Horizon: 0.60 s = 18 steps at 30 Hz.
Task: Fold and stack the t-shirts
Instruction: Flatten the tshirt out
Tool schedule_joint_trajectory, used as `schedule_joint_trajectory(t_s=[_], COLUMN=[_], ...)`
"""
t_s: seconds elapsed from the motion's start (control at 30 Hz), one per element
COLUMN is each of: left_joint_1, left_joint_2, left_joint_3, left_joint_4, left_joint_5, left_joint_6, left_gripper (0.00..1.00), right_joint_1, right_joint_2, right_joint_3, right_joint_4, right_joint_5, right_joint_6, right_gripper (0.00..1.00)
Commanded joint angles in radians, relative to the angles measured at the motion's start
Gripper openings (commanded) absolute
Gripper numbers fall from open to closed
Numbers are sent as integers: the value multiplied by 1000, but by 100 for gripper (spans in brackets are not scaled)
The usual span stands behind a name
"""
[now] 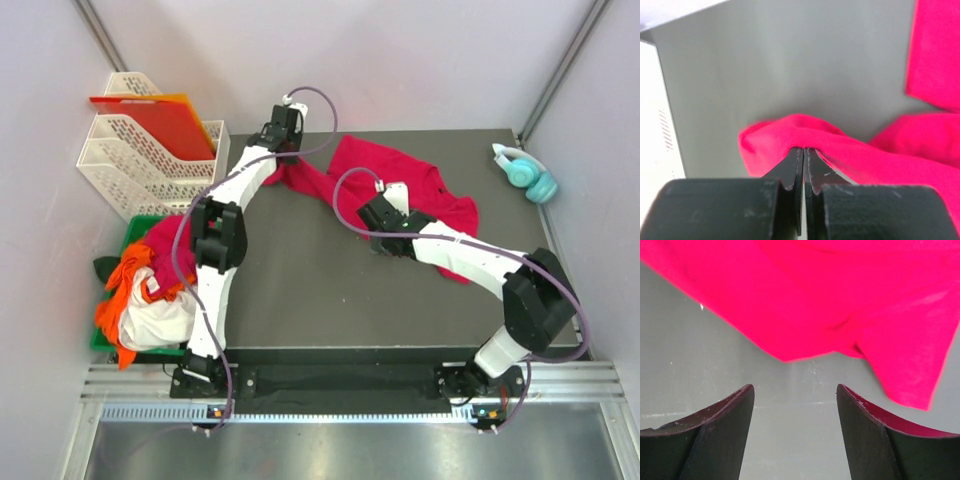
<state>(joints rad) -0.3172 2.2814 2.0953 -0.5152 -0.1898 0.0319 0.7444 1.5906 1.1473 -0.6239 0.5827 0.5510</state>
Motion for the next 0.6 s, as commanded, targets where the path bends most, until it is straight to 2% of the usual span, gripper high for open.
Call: schedule_joint_trajectory(t_s=[0.0, 0.03, 0.07, 0.13, 0.17, 0.2, 0.3, 0.57], left_joint_1=[13, 13, 12, 13, 13, 12, 15, 53], left_joint_2=[157, 177, 171, 106, 77, 47, -32, -289], left_joint_3=[248, 258, 229, 152, 55, 16, -75, -365], left_joint_4=[-110, -115, -106, -33, -7, 10, 15, 46], left_joint_5=[-54, -59, -57, -43, -37, -33, -28, 10], left_joint_6=[36, 33, 33, 23, 23, 25, 16, -6], left_gripper=[8, 15, 36, 57, 70, 76, 81, 81], right_joint_1=[16, 16, 16, 23, 27, 30, 53, 101], right_joint_2=[-57, -54, -52, -46, -35, -28, 18, 239], right_joint_3=[-11, -9, -9, -9, -5, 0, 38, 218], right_joint_4=[-7, -10, -8, 10, 18, 27, 64, 135], right_joint_5=[31, 31, 35, 39, 42, 42, 49, 69], right_joint_6=[-16, -26, -36, -72, -86, -115, -189, -364], right_gripper=[68, 68, 69, 71, 71, 72, 71, 69])
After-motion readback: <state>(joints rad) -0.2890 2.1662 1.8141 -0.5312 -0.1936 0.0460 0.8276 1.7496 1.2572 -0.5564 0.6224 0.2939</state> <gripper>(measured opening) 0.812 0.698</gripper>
